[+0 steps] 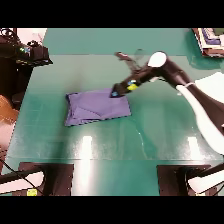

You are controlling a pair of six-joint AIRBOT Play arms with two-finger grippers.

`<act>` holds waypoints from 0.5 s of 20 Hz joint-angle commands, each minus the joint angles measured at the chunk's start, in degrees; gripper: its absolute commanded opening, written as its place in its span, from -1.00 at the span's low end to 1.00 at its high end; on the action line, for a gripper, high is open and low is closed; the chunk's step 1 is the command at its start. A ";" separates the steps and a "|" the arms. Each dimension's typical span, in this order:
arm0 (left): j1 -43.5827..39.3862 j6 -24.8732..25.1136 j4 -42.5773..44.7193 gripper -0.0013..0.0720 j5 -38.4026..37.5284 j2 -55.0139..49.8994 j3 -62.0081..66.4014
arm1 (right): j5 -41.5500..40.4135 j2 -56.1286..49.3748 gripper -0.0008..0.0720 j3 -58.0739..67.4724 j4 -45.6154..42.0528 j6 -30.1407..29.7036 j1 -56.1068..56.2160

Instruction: Fold the shirts.

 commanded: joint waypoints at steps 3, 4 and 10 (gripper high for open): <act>0.09 0.00 -0.79 -0.90 -0.02 0.02 -0.04 | -2.14 4.50 0.49 -19.04 0.83 1.75 -16.87; 0.09 0.00 -0.85 -0.90 0.31 0.02 -0.04 | -2.23 3.65 0.49 -20.72 3.45 1.73 -18.69; 0.09 0.02 -0.85 -0.90 1.27 0.02 -0.04 | -2.21 -4.98 0.49 -16.48 11.43 1.68 -14.97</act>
